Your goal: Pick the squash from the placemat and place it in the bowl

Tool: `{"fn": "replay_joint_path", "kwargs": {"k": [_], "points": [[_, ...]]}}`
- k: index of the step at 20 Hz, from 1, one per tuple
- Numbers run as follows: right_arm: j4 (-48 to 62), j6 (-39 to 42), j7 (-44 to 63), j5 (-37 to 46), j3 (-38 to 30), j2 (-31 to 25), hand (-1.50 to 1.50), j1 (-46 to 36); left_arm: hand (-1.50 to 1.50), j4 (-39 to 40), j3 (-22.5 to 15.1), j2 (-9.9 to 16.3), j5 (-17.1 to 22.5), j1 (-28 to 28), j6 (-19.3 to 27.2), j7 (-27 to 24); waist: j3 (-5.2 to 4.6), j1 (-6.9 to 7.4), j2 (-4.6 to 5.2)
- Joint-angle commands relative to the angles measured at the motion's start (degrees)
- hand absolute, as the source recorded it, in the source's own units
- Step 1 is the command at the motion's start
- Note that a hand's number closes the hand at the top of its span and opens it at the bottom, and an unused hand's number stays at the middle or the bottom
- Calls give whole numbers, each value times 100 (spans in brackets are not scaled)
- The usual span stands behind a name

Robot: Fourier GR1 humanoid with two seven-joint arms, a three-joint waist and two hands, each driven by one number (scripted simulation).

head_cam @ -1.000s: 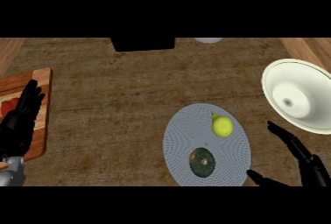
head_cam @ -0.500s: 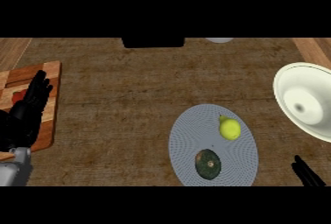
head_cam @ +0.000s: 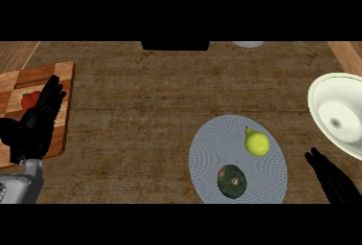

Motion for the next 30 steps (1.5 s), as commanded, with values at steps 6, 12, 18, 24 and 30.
{"fn": "replay_joint_path", "kwargs": {"k": [6,12,18,24,30], "points": [[427,2582,1929,-1018,190,275,-150,-2018,0,87,-61,-177,-138,-405,47,232,13,88,20],[1221,3407,2423,-1677,372,1000,-150,-2863,0,297,205,-106,-116,-94,-219,-159,17,-3,-7],[2218,3636,2466,-1559,781,1298,-150,-3051,0,145,287,-109,-69,-160,-282,114,20,-22,-10],[2537,3472,2431,-572,1084,1600,-150,-3399,0,-187,356,-155,-172,-101,-268,376,23,-45,-28],[2584,3325,2153,274,1187,1855,-150,-3196,0,138,350,-460,-497,73,-308,-155,22,-73,-28]]}}
